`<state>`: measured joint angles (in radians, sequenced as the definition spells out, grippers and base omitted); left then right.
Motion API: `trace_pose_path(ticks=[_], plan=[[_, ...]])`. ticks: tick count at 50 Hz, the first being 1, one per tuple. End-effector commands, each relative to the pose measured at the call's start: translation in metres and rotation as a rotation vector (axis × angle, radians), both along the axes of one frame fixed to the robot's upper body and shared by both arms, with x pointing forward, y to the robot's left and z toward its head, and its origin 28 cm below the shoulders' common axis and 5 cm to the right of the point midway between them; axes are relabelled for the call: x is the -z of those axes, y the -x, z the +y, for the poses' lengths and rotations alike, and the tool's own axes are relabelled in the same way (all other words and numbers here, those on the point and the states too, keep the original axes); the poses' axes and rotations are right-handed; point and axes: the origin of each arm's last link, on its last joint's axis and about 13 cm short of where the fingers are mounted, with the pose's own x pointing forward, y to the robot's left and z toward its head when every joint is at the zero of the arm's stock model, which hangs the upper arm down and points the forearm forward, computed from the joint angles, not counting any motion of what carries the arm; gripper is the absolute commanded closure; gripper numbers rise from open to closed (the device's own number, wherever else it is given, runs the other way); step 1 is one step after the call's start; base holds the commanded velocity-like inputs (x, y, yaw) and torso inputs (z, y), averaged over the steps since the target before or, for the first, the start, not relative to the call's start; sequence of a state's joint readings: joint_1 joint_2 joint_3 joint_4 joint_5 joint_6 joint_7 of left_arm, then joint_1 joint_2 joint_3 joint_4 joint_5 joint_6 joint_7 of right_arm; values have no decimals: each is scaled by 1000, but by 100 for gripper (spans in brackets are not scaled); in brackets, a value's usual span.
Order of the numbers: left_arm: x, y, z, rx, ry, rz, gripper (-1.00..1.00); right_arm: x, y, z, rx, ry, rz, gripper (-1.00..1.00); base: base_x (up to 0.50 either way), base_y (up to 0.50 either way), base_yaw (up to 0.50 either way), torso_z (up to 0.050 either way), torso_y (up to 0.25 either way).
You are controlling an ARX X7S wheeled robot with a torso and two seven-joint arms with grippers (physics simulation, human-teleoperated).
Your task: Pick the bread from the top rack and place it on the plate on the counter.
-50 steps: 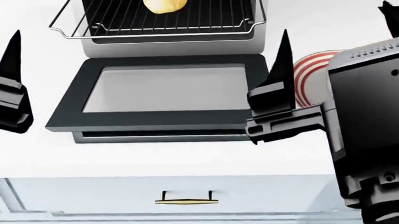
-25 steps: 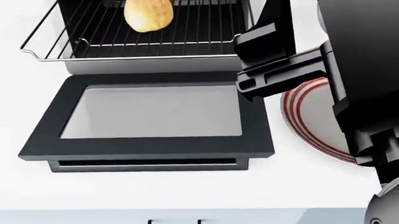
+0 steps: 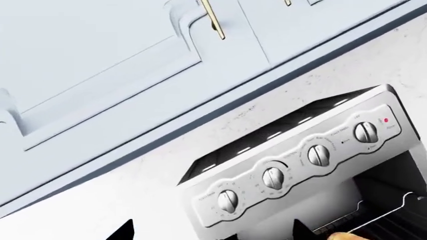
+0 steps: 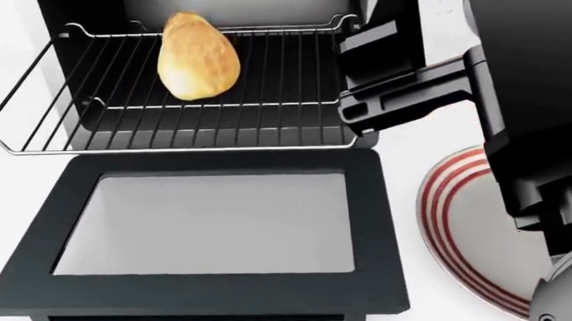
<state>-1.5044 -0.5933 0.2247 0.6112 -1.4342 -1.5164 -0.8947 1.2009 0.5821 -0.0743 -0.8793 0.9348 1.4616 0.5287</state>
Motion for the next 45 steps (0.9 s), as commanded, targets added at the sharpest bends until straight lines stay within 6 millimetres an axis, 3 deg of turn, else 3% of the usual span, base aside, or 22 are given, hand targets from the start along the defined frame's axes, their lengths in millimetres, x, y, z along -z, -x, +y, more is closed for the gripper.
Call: trace_pose_path(ticks=[1,15,23,34,45], plan=[[-9,-2,-4,28,12,-19,-100,-1,1,-2,-21,-28,-7,-100,359,0,0,47,84],[-8,3,-4,10,-8,-13,-100,7,3,-2,-40,-44,16,-100,349,0,0,46,84],[-4,-1,-3,-21,7,0,-100,20,-11,0,-131,-73,133,-100,12,0,0,0,0],[-3,1,-2,-33,3,24,-100,14,-30,3,-254,-85,244,-100,0,0,0,0,0],[-3,3,0,-41,5,35,-100,22,-46,15,-375,-106,339,-100,0,0,0,0,0]])
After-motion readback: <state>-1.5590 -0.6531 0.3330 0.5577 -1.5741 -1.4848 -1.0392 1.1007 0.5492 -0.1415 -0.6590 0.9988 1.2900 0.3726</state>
